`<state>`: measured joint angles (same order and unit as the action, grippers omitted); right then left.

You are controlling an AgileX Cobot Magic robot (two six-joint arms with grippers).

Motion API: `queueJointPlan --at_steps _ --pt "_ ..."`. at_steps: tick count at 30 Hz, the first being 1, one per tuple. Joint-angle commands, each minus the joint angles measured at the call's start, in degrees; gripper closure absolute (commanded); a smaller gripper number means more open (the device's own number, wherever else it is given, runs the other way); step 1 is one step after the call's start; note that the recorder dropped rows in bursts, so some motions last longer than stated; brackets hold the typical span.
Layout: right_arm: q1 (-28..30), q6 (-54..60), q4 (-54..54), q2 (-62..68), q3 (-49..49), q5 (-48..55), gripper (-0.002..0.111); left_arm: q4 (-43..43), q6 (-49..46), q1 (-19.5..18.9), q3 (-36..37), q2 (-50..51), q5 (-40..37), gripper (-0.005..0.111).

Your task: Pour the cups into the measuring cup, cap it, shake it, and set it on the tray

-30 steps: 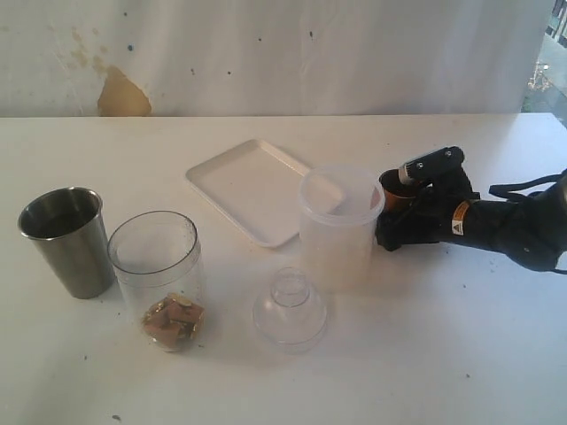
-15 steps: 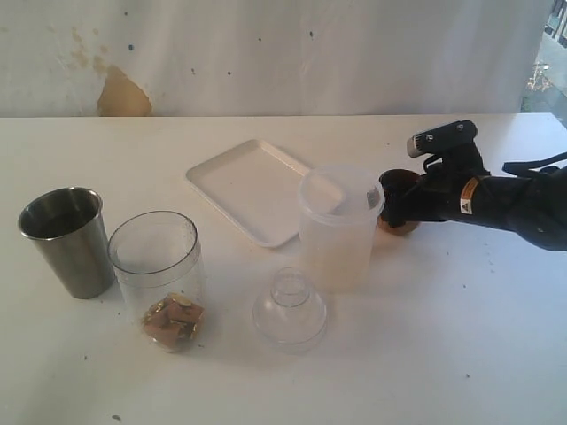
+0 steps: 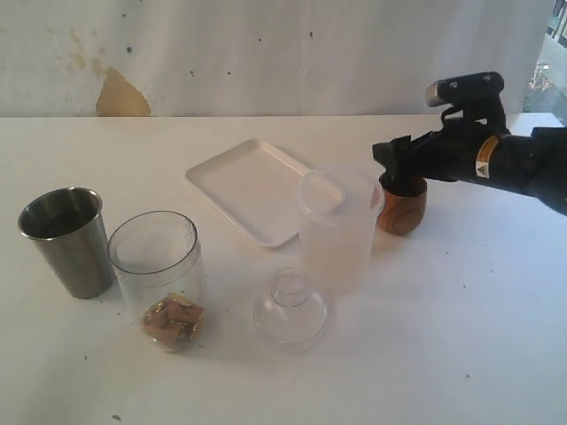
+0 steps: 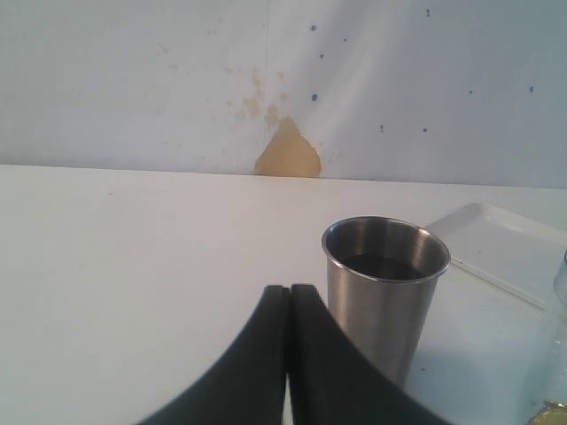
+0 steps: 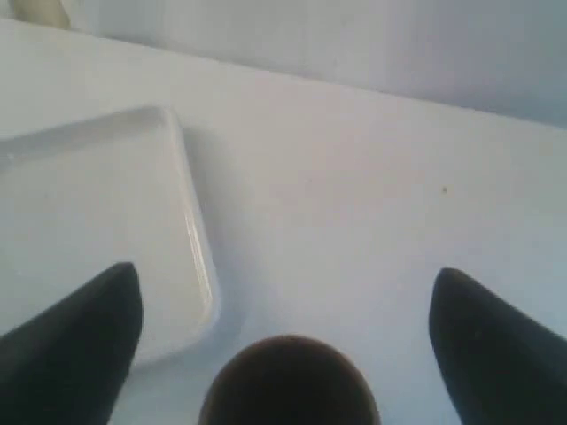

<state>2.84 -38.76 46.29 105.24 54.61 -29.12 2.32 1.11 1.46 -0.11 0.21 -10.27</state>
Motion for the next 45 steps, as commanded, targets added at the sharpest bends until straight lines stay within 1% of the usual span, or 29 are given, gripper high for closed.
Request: queueJointPlan --at_steps 1,3,5,6,8,11,15,17,19,21,23,26,29,32,37,40,41,43,45 --pt "0.0 -5.7 2.3 -6.8 0.0 2.8 0.044 0.3 0.1 -0.1 0.1 -0.2 0.4 0.106" --pt "0.0 -7.4 5.1 -9.9 0.0 3.8 0.057 0.3 0.1 -0.1 0.1 -0.2 0.4 0.106" --pt "0.0 -11.6 9.8 -13.4 0.0 3.8 0.069 0.3 0.1 -0.1 0.1 -0.2 0.4 0.106" --pt "0.0 -14.5 12.6 -15.2 0.0 3.8 0.073 0.3 0.1 -0.1 0.1 -0.2 0.4 0.106" --pt "0.0 -24.3 22.7 -19.0 0.0 3.8 0.083 0.3 0.1 -0.1 0.1 -0.2 0.4 0.106" --pt "0.0 -37.6 34.4 -24.2 0.0 3.8 0.095 0.3 0.1 -0.1 0.1 -0.2 0.4 0.106" --pt "0.0 -48.3 45.8 -31.2 -0.2 1.4 0.107 0.3 0.1 -0.1 0.1 -0.2 0.4 0.106" --pt "0.0 -51.5 46.3 -34.1 -1.2 0.5 0.108 0.3 0.1 -0.1 0.1 -0.2 0.4 0.106" --pt "0.0 -52.6 46.3 -40.2 -4.4 1.1 0.108 0.3 0.1 -0.1 0.1 -0.2 0.4 0.106" --pt "0.0 -52.9 46.3 -46.0 -8.6 1.9 0.108 0.3 0.1 -0.1 0.1 -0.2 0.4 0.106" --pt "0.0 -57.1 46.2 -52.7 -13.1 1.9 0.108 0.3 0.1 -0.1 0.1 -0.2 0.4 0.106" --pt "0.0 -60.4 46.2 -61.2 -18.2 -1.0 0.108 0.3 0.1 -0.1 0.1 -0.2 0.4 0.106" --pt "0.0 -60.4 46.4 -67.6 -19.7 -5.4 0.108 0.3 0.1 -0.1 0.1 -0.2 0.4 0.106" --pt "0.0 -60.1 46.4 -70.9 -19.9 -8.7 0.108 0.3 0.1 -0.1 0.1 -0.2 0.4 0.106" --pt "-0.2 -60.1 46.4 -73.3 -19.9 -8.8 0.108 0.3 0.1 -0.1 0.1 -0.2 0.4 0.106" --pt "-0.8 -60.1 46.4 -73.3 -20.3 -7.2 0.108 0.3 0.1 -0.1 0.1 -0.2 0.4 0.106" --pt "-0.8 -60.1 46.4 -73.7 -21.2 -5.0 0.108 0.3 0.1 -0.1 0.1 -0.2 0.4 0.106" --pt "-1.1 -60.1 46.4 -74.1 -22.6 -4.8 0.108 0.3 0.1 -0.1 0.1 -0.2 0.4 0.106" --pt "-1.1 -60.1 45.8 -75.1 -24.5 -1.2 0.108 0.3 0.1 -0.1 0.1 -0.2 0.4 0.106"
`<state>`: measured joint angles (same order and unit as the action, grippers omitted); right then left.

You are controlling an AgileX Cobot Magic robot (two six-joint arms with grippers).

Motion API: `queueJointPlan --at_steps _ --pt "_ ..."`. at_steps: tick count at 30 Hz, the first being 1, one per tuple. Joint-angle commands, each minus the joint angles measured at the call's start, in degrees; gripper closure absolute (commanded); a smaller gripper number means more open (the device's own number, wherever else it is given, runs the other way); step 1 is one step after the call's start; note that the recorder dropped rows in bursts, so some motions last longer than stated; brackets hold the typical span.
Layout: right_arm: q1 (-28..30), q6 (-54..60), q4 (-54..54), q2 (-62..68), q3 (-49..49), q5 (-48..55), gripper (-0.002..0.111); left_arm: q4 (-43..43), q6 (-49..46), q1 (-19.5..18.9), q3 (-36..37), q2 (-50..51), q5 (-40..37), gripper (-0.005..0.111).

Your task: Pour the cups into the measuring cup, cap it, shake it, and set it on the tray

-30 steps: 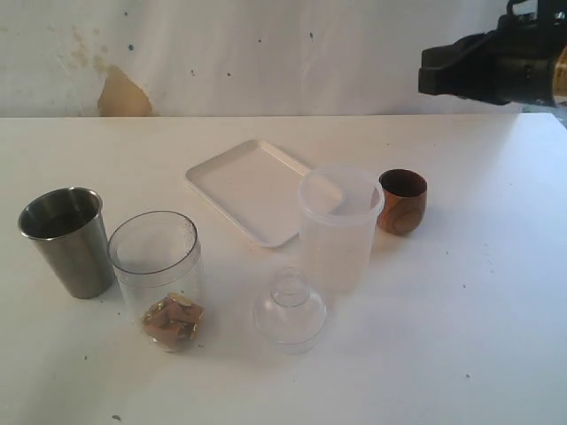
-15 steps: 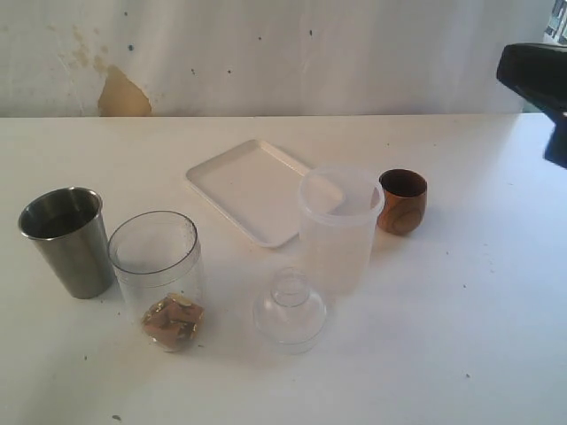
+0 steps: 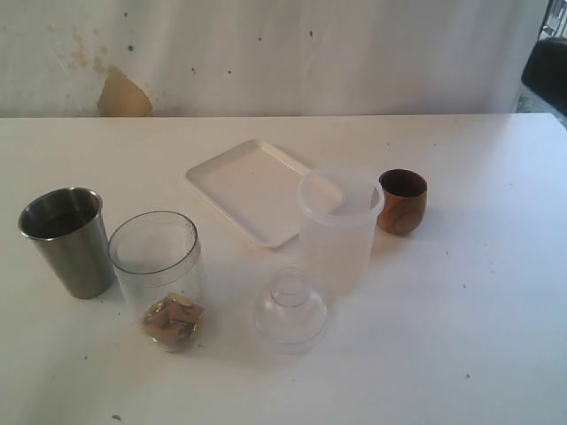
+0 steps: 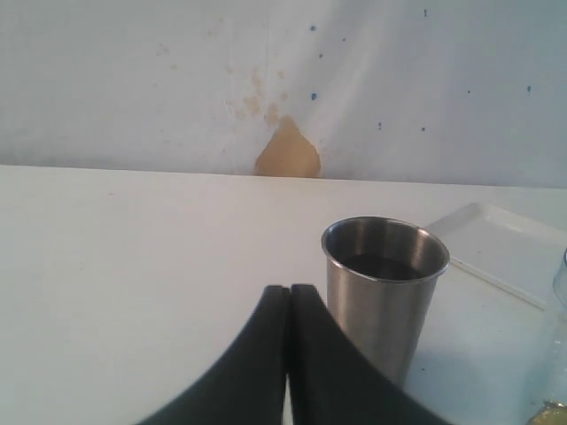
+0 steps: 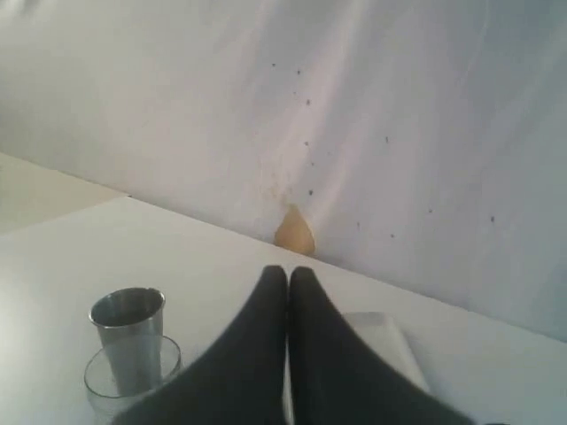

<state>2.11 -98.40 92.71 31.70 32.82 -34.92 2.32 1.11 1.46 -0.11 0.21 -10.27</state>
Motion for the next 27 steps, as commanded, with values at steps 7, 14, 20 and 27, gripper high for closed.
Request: queueJointPlan --at_steps 7,14,20,27 --pt "-0.4 18.4 -48.6 -5.1 -13.1 12.8 0.108 0.3 0.1 -0.1 0.1 -0.2 0.4 0.106" --pt "-0.4 60.3 -82.3 -8.8 -23.4 -6.4 0.108 0.3 0.1 -0.1 0.1 -0.2 0.4 0.106" --pt "-0.4 80.1 -95.6 -17.3 -32.8 -5.7 0.108 0.3 0.1 -0.1 0.1 -0.2 0.4 0.106" --pt "-0.4 93.9 -96.0 -26.0 -32.8 15.9 0.108 0.3 0.1 -0.1 0.1 -0.2 0.4 0.106"
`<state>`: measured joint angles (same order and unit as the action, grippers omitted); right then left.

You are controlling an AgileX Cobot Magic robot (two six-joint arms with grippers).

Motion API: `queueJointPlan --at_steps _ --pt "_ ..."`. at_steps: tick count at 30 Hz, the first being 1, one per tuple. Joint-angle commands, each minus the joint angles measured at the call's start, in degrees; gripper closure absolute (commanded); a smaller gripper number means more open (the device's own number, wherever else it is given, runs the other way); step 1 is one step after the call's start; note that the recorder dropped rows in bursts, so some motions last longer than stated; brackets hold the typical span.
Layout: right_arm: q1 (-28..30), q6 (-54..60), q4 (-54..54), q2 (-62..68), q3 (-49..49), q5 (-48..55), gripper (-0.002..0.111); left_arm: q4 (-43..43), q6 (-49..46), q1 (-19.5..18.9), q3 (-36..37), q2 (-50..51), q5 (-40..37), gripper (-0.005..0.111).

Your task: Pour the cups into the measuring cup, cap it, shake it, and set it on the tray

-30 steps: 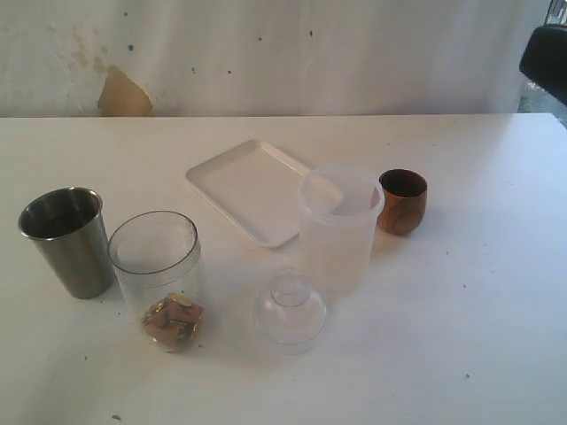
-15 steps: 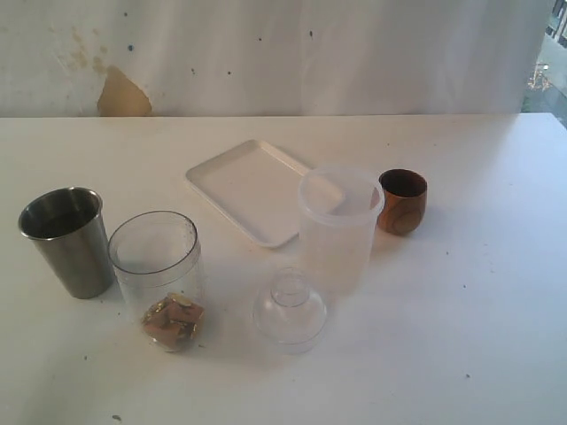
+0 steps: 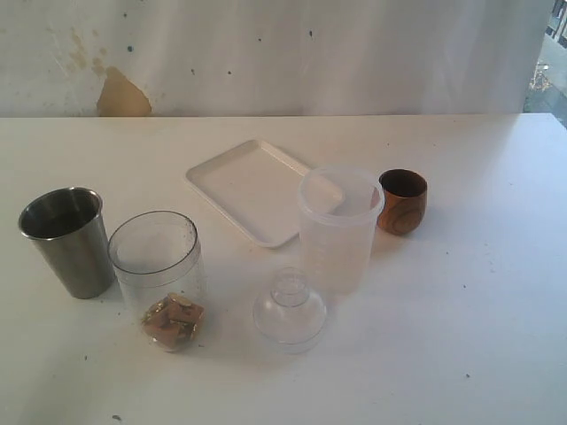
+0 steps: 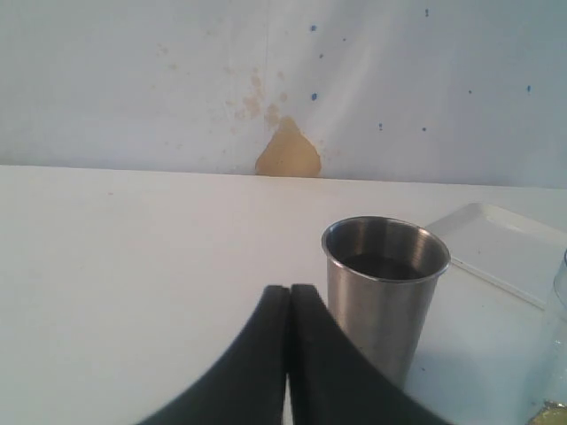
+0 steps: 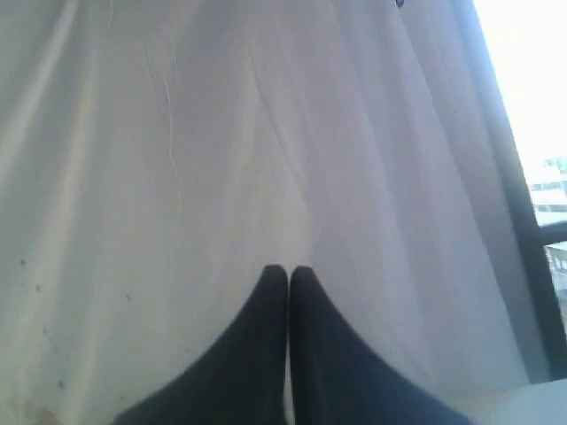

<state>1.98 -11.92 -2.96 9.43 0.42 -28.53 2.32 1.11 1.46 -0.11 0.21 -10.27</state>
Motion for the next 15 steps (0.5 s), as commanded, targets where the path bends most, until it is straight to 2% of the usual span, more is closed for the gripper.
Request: queueJointPlan --at_steps 1,9,15 --pt "-0.2 9.1 -0.3 -4.7 -0.4 11.7 0.108 0.3 0.1 -0.1 0.1 -0.2 0.4 0.106" --pt "-0.2 19.4 -0.2 -9.3 -0.4 30.1 0.108 0.3 0.1 -0.1 0.1 -0.2 0.4 0.106" --pt "-0.2 19.6 0.2 -9.3 -0.4 38.5 0.108 0.3 0.1 -0.1 0.1 -0.2 0.4 0.106"
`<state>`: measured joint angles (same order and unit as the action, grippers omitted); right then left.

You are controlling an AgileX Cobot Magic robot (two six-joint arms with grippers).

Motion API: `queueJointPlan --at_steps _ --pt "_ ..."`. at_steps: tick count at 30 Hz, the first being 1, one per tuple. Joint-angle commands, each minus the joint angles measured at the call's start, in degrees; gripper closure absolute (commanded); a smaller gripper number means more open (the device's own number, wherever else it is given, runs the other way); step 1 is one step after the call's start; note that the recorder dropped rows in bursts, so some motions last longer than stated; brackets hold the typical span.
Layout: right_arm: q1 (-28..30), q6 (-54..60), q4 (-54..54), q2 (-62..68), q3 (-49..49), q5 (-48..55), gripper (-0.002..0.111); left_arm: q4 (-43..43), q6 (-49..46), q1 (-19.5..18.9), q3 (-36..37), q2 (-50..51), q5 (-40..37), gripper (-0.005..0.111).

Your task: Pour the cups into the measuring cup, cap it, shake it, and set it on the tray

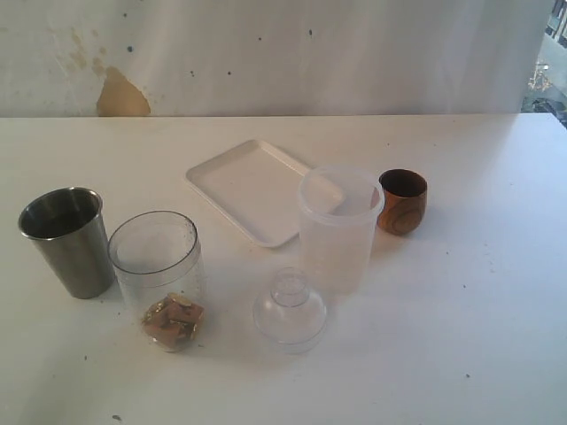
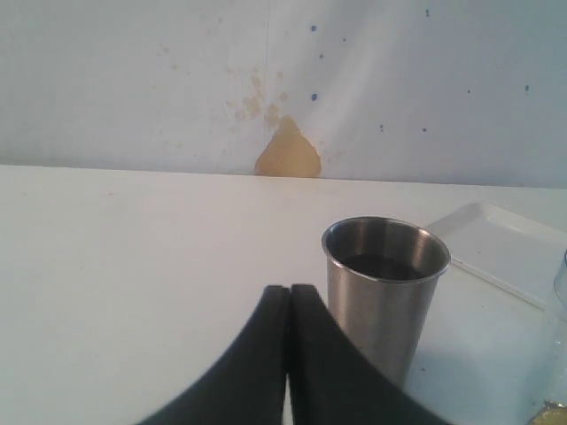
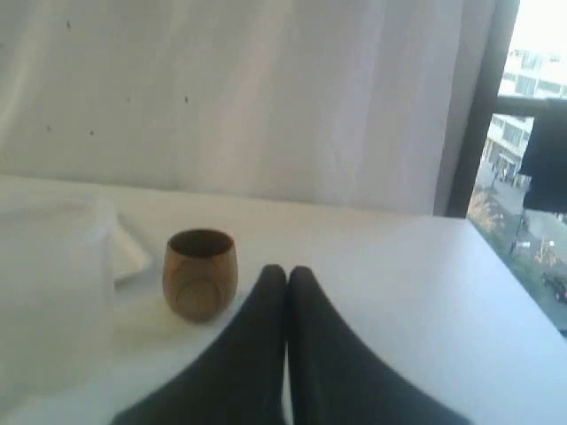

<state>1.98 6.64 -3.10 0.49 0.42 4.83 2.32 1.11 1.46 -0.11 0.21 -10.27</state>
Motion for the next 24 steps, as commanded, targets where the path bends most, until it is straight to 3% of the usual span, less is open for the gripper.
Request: queueJointPlan --at_steps 1,6,24 --pt "-0.2 1.1 0.3 -0.3 -0.4 6.7 0.108 0.3 0.1 -0.1 0.1 -0.2 0.4 0.106" --pt "-0.2 1.1 0.8 -0.3 -0.4 13.2 0.108 0.3 0.1 -0.1 0.1 -0.2 0.4 0.106" --pt "-0.2 0.9 0.8 -0.3 -0.4 13.6 0.108 0.3 0.1 -0.1 0.1 -0.2 0.4 0.106"
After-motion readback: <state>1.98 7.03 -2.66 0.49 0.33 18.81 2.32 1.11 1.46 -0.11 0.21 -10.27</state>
